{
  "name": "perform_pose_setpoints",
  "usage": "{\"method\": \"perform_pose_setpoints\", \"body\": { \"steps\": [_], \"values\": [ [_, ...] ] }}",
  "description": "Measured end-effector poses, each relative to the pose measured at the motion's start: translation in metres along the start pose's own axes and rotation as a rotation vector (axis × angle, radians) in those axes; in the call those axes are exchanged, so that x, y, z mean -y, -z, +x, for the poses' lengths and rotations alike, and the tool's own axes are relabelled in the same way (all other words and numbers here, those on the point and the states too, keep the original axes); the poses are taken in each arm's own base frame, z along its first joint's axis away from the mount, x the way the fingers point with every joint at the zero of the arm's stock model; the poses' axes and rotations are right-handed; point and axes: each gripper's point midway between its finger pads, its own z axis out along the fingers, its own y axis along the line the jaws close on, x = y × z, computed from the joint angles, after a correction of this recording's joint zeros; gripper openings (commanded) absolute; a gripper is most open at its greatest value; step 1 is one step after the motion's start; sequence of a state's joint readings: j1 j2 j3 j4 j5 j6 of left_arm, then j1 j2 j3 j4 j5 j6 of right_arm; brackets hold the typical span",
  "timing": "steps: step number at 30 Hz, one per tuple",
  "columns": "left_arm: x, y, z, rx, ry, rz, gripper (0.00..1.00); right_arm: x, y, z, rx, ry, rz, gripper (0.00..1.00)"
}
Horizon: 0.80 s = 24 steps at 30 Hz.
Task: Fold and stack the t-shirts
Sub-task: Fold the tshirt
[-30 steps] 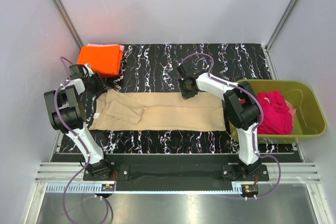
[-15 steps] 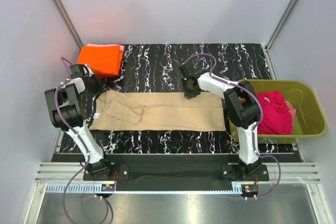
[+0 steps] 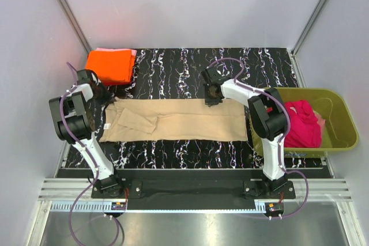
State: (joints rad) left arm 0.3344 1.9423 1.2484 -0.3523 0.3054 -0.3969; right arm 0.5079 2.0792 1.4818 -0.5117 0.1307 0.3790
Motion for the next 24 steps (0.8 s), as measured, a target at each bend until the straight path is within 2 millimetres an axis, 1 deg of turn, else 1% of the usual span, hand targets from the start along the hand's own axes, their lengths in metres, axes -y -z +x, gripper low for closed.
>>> {"method": "perform_pose_setpoints", "body": {
  "steps": [3, 5, 9, 11, 13, 14, 16, 20, 24],
  "values": [
    [0.001, 0.001, -0.001, -0.001, 0.000, 0.000, 0.09, 0.001, -0.001, -0.003, 0.012, -0.010, -0.005, 0.00],
    [0.002, 0.001, -0.002, 0.001, 0.001, 0.004, 0.16, 0.001, -0.001, -0.004, 0.014, -0.012, -0.009, 0.00],
    [0.002, 0.001, -0.002, 0.001, 0.012, 0.003, 0.22, 0.000, 0.000, -0.004, 0.009, -0.016, -0.022, 0.00],
    [0.001, 0.001, -0.002, 0.002, 0.018, -0.004, 0.26, 0.000, 0.000, -0.005, 0.008, -0.013, -0.026, 0.02],
    [-0.001, 0.004, -0.001, -0.001, 0.024, -0.023, 0.27, 0.000, 0.000, -0.005, 0.008, -0.008, -0.027, 0.05],
    [-0.003, 0.007, -0.001, 0.001, 0.026, -0.036, 0.29, 0.000, 0.001, -0.005, 0.009, -0.005, -0.030, 0.07],
    [-0.007, 0.015, -0.002, 0.013, 0.029, -0.079, 0.32, -0.001, 0.002, -0.005, 0.004, 0.000, -0.036, 0.09],
    [-0.013, 0.039, -0.012, 0.070, 0.032, -0.150, 0.33, 0.001, 0.008, -0.005, -0.003, 0.002, -0.041, 0.12],
    [-0.008, 0.063, -0.024, 0.138, 0.027, -0.163, 0.35, -0.004, 0.022, -0.012, 0.017, -0.001, -0.074, 0.13]
  ]
}}
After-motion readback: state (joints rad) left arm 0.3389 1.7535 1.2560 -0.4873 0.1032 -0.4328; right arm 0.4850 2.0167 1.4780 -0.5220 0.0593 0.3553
